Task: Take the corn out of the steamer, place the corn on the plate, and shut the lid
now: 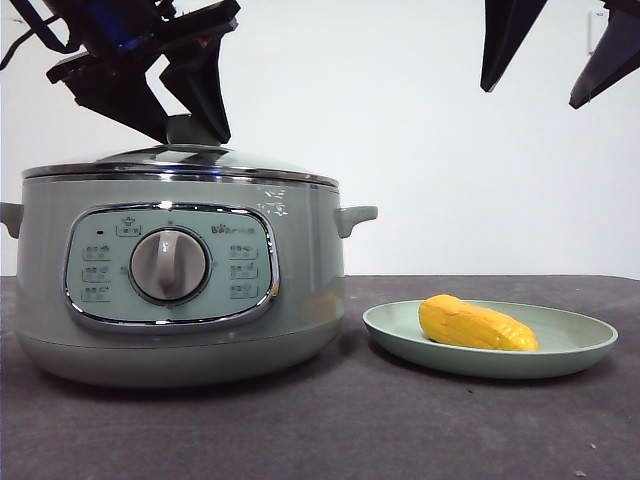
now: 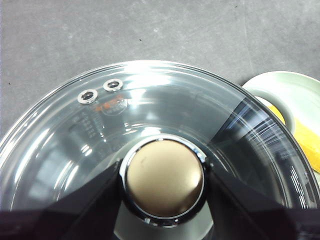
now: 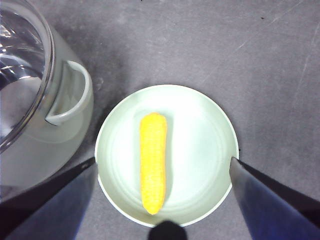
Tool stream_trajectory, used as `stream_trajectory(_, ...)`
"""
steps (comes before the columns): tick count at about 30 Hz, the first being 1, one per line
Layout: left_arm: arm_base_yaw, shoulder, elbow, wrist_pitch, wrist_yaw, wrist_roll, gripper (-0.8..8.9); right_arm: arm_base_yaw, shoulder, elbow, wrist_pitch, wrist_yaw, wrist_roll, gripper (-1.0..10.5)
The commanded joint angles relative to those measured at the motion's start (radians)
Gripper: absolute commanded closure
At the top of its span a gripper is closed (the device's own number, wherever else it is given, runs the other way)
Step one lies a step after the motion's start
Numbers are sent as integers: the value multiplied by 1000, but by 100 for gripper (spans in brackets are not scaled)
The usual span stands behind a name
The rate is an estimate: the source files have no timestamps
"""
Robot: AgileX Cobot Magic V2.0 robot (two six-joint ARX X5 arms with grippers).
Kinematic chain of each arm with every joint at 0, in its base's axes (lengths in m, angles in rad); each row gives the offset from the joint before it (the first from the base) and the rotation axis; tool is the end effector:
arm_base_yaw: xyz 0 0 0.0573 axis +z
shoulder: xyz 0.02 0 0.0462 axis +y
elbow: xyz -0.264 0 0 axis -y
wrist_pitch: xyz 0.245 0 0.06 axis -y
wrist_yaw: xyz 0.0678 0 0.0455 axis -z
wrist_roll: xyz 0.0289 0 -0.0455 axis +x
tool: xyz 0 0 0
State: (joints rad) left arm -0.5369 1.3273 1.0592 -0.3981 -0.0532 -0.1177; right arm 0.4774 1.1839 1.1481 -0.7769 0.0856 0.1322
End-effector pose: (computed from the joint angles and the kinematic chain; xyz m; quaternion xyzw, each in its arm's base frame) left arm 0.2452 -0.1442 0.2929 0.0410 0.3256 -0.2075 0.9215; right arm 0.2088 0.1052 0.3290 -0.0500 0.3907 0.1533 0.9063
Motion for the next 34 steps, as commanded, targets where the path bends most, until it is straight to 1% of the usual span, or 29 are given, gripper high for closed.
stream_trajectory(1,3,-5,-9,6,-7,13,366,0,0,-3,5,-1,9,507)
stream_trajectory(8,1,-79,-6,20,-24,13,374,1,0,-3,5,-2,-4,510)
stream_trajectory(12,0,-182,-6,-36,-24,13,378,2,-3,-3,-2,-2,-26,513)
stream_trajectory(13,0,-216,-6,-66,-24,13,378,2,-7,-3,-11,-5,-33,530)
stream_trajectory(15,0,-275,-6,-128,-24,14,389,3,-16,-11,-33,-8,-38,626)
stream_trajectory(17,0,-326,-7,-199,-25,18,480,9,-43,-46,-27,-7,-37,761)
stream_trajectory(19,0,-362,-16,-243,-25,30,612,16,-81,-100,12,-6,-35,877)
stream_trajectory(21,-1,-403,-50,-254,-25,37,805,25,-139,-183,89,-5,-34,951)
stream_trajectory(22,-2,-422,-73,-251,-26,36,830,30,-167,-222,127,-5,-32,955)
stream_trajectory(25,-17,-497,-167,-224,-47,27,822,46,-274,-359,255,0,-5,955)
stream_trajectory(27,-35,-567,-249,-190,-85,7,822,57,-351,-455,344,1,18,955)
stream_trajectory(30,-59,-673,-364,-146,-150,6,822,68,-453,-577,459,10,27,955)
stream_trajectory(32,-70,-740,-429,-125,-188,6,822,69,-500,-632,501,35,26,955)
stream_trajectory(34,-72,-821,-495,-111,-209,9,822,68,-519,-652,497,95,29,946)
